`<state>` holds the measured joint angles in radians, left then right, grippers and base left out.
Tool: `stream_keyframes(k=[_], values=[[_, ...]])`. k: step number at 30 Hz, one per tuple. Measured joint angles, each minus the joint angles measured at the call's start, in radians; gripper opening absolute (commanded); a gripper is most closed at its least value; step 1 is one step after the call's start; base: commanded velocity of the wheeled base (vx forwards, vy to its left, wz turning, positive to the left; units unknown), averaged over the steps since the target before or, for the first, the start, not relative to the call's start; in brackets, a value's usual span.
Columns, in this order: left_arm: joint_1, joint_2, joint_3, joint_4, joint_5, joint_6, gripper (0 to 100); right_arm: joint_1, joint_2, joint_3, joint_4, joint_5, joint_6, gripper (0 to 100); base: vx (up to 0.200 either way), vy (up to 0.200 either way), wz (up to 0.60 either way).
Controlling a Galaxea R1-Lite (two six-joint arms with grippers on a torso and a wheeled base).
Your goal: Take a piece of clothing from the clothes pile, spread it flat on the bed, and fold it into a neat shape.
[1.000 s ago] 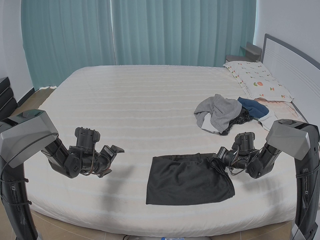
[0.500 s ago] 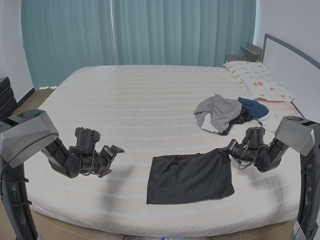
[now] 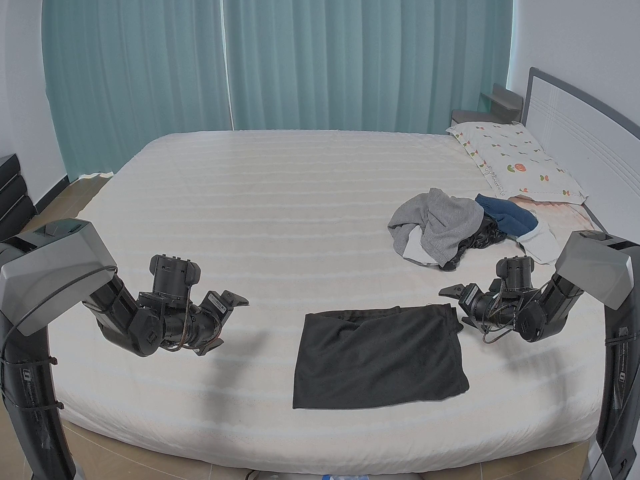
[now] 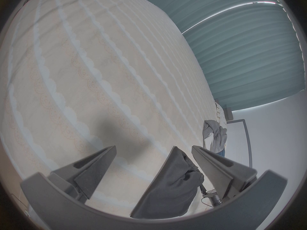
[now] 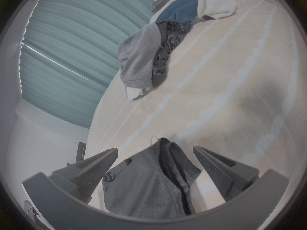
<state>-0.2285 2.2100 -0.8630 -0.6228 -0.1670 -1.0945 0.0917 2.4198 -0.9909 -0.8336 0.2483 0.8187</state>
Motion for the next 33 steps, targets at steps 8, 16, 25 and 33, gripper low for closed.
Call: stream_keyframes(k=[8,16,25,33], values=[[0.0,0.0,-0.001,0.0,0.0,0.0,100,0.001,-0.072,0.001,-0.008,0.002,0.008,100,0.0,0.0,0.0],[0.0,0.0,-0.001,0.0,0.0,0.0,100,0.035,-0.046,-0.014,-0.051,-0.001,0.001,100,0.0,0.0,0.0],[0.0,0.0,0.001,0.0,0.0,0.001,100,0.038,0.03,-0.059,-0.06,-0.002,-0.001,100,0.0,0.0,0.0],[-0.001,0.0,0.001,0.001,0.0,0.001,100,0.04,0.071,-0.087,-0.053,-0.005,-0.002,0,0.0,0.0,0.0]])
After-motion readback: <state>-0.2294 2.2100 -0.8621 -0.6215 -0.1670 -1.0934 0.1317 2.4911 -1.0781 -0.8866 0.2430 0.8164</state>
